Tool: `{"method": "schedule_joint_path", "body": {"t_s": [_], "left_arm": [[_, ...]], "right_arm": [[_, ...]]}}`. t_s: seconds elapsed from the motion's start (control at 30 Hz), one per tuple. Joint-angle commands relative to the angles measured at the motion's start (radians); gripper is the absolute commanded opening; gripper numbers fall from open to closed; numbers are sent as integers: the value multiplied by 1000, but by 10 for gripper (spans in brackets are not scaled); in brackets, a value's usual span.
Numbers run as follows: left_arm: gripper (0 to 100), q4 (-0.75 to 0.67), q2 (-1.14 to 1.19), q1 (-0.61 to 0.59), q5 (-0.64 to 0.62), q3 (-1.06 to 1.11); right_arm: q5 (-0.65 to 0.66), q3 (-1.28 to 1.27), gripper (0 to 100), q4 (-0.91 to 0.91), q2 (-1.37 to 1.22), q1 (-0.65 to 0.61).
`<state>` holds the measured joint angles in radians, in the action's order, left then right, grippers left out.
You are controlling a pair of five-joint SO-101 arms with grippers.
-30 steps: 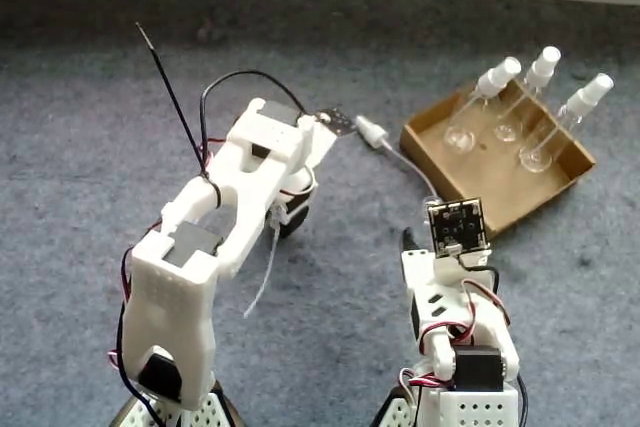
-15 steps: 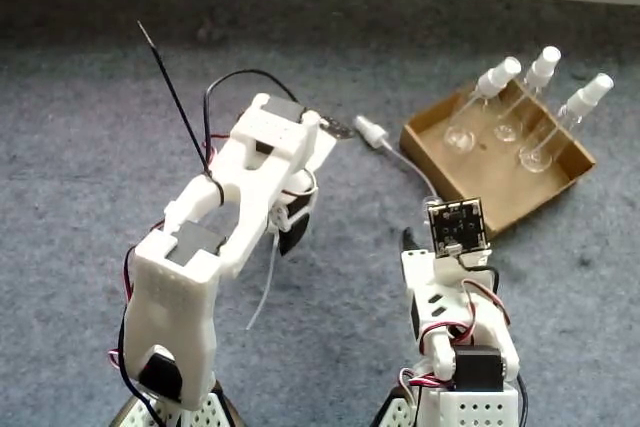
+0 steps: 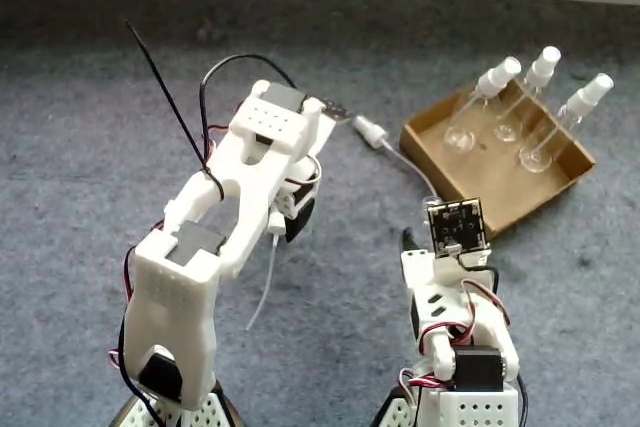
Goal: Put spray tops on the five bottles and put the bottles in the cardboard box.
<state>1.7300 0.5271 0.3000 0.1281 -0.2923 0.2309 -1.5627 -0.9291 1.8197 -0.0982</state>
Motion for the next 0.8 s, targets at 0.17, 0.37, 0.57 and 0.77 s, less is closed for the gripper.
{"method": "schedule_joint_path", "body": {"t_s": [0.17,0.37,0.57,0.77], "left_arm": [[170,12,-15,13,-124,-113],[328,9,-12,4,-130,-101],[336,-83,-10,-13,-130,-8],[336,-222,-10,-41,-130,93]], "right_arm": [[2,54,34,-2,18,-62],[2,54,34,-2,18,-62],[2,54,34,-2,18,-62],[2,54,34,-4,18,-62]]}}
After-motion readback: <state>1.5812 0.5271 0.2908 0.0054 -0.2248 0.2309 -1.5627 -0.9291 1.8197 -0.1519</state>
